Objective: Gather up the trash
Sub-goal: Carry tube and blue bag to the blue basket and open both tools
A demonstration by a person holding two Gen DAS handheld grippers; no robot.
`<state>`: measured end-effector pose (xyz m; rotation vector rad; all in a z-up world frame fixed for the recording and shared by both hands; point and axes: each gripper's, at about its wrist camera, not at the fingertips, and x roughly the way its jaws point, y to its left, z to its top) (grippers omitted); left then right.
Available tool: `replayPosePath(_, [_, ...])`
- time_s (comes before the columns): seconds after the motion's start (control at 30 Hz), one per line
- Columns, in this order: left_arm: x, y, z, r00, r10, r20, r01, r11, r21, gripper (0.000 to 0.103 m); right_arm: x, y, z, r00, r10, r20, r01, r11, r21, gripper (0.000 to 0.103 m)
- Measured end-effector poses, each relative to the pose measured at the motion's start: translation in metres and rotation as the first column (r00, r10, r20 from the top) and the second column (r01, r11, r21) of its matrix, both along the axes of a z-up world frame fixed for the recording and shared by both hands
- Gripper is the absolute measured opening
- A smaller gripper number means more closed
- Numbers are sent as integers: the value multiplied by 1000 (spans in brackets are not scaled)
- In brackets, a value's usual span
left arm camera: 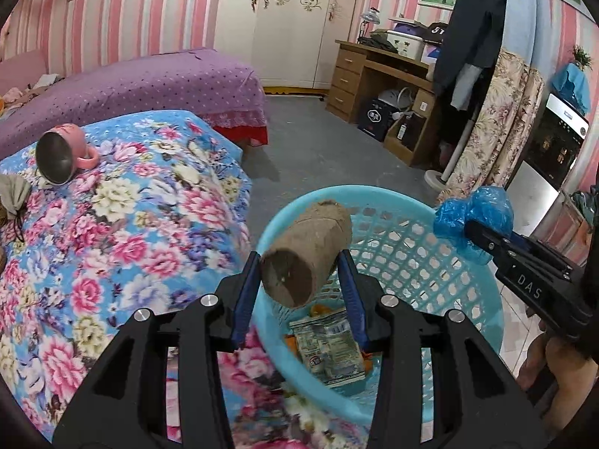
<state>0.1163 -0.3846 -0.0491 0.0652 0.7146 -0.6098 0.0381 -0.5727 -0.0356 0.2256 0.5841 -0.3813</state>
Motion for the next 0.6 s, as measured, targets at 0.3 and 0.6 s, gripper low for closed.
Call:
replayPosePath(0.3, [-3, 7, 9, 998, 14, 64, -14, 1000, -6, 88, -2, -3, -4, 1000, -4, -1, 4, 1000, 6, 33])
replayPosePath(0.6, [17, 54, 27, 982, 114, 148, -119, 993, 27, 97, 5, 5, -4, 1000, 6, -19, -6, 1000, -17, 33])
